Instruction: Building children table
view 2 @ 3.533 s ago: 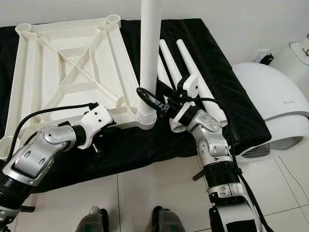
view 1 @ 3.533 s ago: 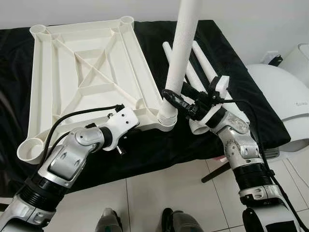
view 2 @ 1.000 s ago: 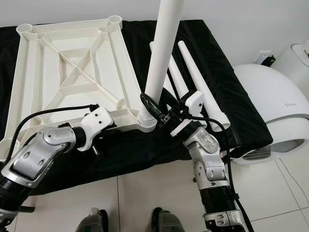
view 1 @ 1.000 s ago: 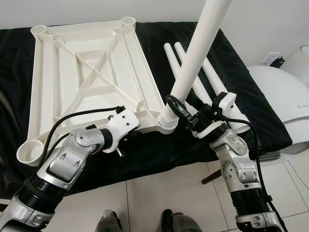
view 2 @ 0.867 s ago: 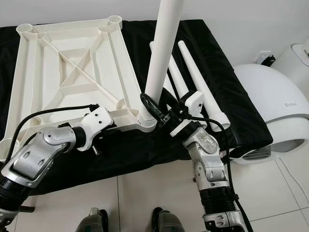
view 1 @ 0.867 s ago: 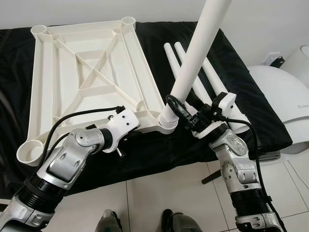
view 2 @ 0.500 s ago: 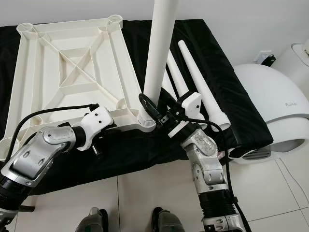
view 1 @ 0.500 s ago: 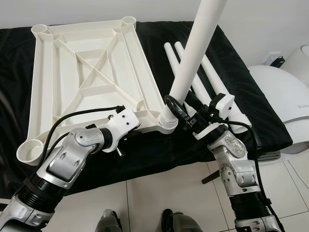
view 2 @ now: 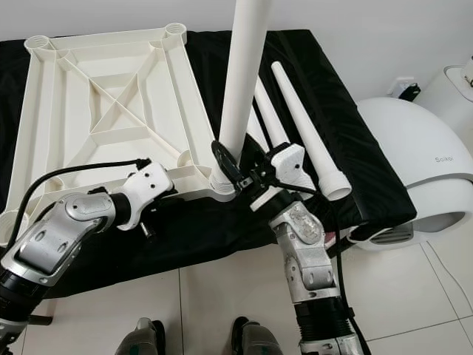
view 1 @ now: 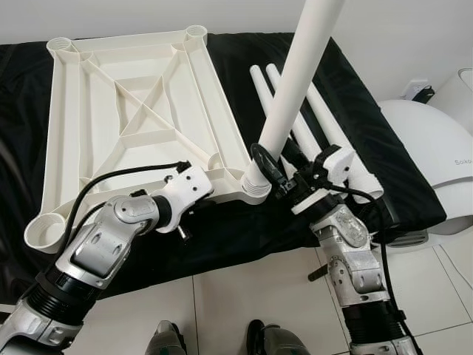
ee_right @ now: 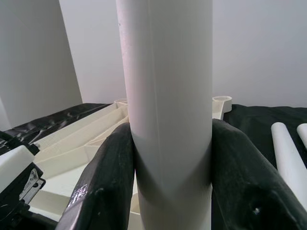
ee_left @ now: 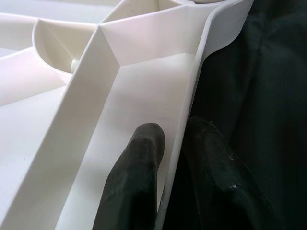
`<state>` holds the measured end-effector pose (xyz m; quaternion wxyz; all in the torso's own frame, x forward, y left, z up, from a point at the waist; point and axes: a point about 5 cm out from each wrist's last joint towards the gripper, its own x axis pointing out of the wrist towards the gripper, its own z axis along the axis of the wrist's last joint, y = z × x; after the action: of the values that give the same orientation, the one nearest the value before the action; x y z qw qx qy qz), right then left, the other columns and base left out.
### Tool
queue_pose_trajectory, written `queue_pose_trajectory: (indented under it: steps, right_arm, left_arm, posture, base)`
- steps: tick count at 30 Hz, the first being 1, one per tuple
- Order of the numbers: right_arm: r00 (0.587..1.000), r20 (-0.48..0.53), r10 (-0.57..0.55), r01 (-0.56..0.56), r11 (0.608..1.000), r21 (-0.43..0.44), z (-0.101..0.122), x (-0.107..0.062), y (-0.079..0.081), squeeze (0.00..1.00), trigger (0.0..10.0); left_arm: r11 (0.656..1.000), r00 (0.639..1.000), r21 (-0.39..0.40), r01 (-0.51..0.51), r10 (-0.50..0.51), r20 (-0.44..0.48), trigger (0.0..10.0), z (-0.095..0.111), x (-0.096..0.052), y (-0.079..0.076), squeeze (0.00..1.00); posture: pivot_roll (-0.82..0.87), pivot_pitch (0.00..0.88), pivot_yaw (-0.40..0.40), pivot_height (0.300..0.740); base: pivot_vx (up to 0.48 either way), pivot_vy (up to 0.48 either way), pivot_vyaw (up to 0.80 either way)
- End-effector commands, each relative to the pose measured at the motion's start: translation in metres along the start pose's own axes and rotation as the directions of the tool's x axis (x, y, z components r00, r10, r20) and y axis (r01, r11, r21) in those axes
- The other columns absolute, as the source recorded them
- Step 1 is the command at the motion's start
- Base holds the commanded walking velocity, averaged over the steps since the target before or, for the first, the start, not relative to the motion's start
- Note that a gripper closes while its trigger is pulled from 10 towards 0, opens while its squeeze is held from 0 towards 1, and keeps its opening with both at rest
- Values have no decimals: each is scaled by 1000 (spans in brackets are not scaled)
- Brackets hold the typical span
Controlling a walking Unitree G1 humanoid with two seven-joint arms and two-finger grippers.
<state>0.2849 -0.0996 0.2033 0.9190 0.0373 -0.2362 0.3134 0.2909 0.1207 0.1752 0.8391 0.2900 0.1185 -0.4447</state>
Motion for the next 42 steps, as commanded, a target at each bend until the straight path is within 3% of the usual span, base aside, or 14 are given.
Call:
queue_pose_trajectory:
  steps: [1,25,36,42]
  right_arm:
    - [991,-134,-14,20,999,40,-26,-9,5,0,10000]
    - [983,-118,-144,142,989,-29,-25,-11,19,0,10000]
    - [959,-129,-251,244,967,-69,-27,-11,17,0,10000]
    - [919,-137,-371,355,927,-122,-30,-12,15,0,10000]
  left_arm:
    - [997,998,20,68,-68,-1,10000,4,1,-5,0]
    - [997,997,29,74,-75,6,10000,6,2,-5,0]
    - [997,997,31,72,-72,5,10000,7,1,-5,0]
    - [997,998,32,69,-69,8,10000,8,0,-4,0]
  posture:
    - [96,217,-45,740]
    - [94,212,-43,740]
    - [99,214,-43,740]
    - [105,216,-43,740]
  base:
    - [0,0,0]
    - [0,0,0]
    - [0,0,0]
    - [0,0,0]
